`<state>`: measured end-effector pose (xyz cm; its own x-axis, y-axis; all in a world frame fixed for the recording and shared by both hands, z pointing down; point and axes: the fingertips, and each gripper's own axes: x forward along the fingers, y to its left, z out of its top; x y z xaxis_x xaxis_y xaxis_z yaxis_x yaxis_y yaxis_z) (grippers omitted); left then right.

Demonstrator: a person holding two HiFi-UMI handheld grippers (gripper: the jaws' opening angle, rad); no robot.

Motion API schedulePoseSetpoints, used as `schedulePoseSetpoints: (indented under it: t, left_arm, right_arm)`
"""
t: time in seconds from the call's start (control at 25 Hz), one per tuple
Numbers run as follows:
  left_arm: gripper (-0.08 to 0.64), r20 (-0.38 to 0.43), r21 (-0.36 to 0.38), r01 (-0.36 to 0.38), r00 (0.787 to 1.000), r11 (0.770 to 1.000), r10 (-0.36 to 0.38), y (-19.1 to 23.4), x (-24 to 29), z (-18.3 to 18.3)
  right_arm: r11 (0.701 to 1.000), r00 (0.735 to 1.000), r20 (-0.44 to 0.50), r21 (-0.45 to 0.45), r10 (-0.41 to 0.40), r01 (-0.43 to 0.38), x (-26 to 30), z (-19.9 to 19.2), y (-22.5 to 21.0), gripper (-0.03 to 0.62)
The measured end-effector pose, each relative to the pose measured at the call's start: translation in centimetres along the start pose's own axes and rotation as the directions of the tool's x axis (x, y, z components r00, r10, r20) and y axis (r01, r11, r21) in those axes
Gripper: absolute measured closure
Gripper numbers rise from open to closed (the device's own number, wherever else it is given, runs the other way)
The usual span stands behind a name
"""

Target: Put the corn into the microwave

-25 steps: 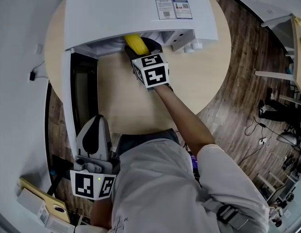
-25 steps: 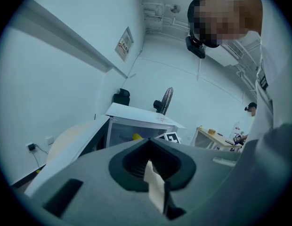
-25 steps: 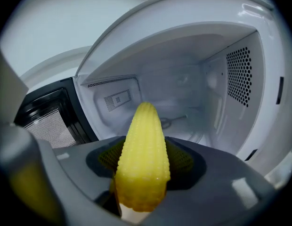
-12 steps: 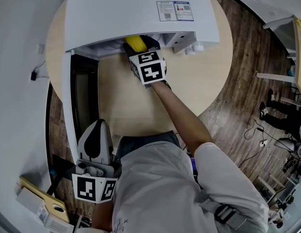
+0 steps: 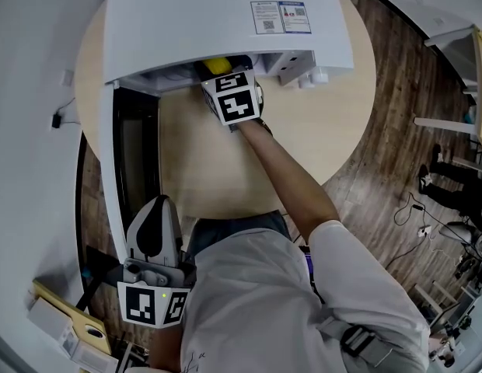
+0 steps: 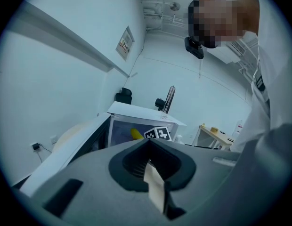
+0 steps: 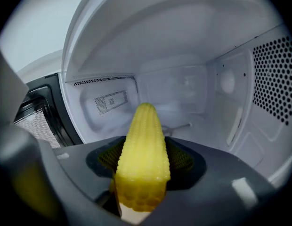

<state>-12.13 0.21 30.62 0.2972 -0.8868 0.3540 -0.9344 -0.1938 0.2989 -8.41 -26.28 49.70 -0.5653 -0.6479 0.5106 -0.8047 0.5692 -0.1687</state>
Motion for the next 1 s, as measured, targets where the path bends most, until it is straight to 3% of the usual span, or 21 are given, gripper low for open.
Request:
schedulePoseSetpoints:
  t: [1.0]
  left_arm:
    - [0.571,-0.019,0.0,-0.018,1.0,1.0,0.018,0.2,-0.6,-0.4]
  right_arm:
    - [0.978,0.994,-0.049,-0.194,-0.093,0.082,3.2,-0.1,-0.9,0.327]
